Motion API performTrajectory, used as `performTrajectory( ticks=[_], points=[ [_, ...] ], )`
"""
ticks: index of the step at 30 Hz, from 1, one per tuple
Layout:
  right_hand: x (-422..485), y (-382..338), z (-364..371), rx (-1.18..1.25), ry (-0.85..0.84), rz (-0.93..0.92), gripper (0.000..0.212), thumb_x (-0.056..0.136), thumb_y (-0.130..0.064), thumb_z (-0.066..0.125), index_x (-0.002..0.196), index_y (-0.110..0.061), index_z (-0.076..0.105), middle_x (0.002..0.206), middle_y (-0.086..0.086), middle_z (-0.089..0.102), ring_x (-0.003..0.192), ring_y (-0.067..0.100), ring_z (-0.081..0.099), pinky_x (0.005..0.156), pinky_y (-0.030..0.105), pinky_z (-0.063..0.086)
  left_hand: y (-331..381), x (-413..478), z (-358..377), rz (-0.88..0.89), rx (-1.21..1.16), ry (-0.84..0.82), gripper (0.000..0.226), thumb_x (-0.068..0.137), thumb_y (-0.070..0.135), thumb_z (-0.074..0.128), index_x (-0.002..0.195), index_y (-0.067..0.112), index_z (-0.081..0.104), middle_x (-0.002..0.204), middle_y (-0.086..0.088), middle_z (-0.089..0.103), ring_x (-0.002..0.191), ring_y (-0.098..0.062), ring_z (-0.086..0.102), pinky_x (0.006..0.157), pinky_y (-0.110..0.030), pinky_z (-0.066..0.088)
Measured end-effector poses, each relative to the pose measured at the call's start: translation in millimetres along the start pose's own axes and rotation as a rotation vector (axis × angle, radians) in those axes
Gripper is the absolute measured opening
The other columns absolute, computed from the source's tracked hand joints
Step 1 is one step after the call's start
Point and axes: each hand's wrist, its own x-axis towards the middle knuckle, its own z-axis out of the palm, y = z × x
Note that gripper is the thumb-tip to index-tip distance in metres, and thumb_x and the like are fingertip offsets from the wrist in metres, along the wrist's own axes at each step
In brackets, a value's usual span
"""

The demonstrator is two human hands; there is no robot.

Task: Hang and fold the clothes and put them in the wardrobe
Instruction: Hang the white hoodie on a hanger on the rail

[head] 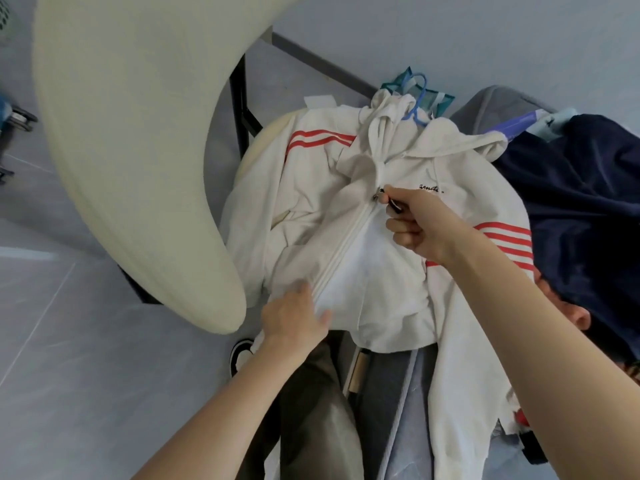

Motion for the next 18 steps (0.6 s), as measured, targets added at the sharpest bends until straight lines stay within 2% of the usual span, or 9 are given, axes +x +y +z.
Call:
performTrajectory(
  ticks=[3,6,8,10,14,18],
  points=[
    [2,-7,-9,-0.156,-0.105,0.051,0.033,0.099,-0.029,0.047,0.069,-0.018,0.054,0.052,-0.008,0.022,0.036,0.006,0.017,0.031,0.016,0.014,45,23,-25,0.021,-0.194,0.226,0.061,0.089,0.062,0.042,0.125,0.013,0.034,0.097,-0.001,0.061,0.083,-0.022,0.062,0.061,-0.030,0.038],
    [8,-13,-19,-0.164,-0.195,0.105,0.032,0.099,-0.029,0.046,0.070,-0.019,0.053,0.053,-0.008,0.019,0.036,0.005,0.015,0.032,0.016,0.011,74,50,-47,0.038,-0.197,0.284,0.050,0.097,0.050,0.037,0.132,0.014,0.034,0.098,-0.003,0.063,0.088,-0.023,0.063,0.061,-0.031,0.036],
    [15,-17,-24,-0.135,-0.241,0.138,0.032,0.100,-0.028,0.044,0.070,-0.019,0.051,0.049,-0.010,0.021,0.035,0.004,0.015,0.031,0.016,0.010,77,65,-52,0.037,-0.149,0.240,0.034,0.102,0.037,0.033,0.128,0.017,0.041,0.098,-0.005,0.065,0.089,-0.025,0.063,0.062,-0.032,0.035],
    [27,-22,-26,-0.097,-0.246,0.165,0.032,0.100,-0.026,0.043,0.070,-0.019,0.050,0.047,-0.011,0.021,0.033,0.004,0.016,0.031,0.015,0.011,73,75,-50,0.011,-0.155,0.181,0.029,0.103,0.031,0.030,0.123,0.018,0.046,0.098,-0.005,0.064,0.089,-0.025,0.061,0.063,-0.032,0.035],
    [46,-39,-33,0.043,-0.186,0.183,0.034,0.101,-0.024,0.042,0.068,-0.017,0.048,0.046,-0.010,0.018,0.033,0.006,0.015,0.030,0.015,0.012,72,85,-49,-0.016,-0.178,0.030,0.030,0.103,0.032,0.026,0.121,0.020,0.046,0.106,-0.005,0.060,0.098,-0.027,0.058,0.068,-0.033,0.036],
    [63,-70,-41,0.072,-0.159,0.120,0.035,0.102,-0.021,0.041,0.068,-0.017,0.047,0.046,-0.010,0.019,0.034,0.005,0.015,0.031,0.015,0.011,70,100,-56,-0.069,-0.188,-0.105,0.031,0.103,0.032,0.024,0.123,0.021,0.045,0.101,-0.004,0.058,0.095,-0.025,0.057,0.071,-0.034,0.036]
  ],
)
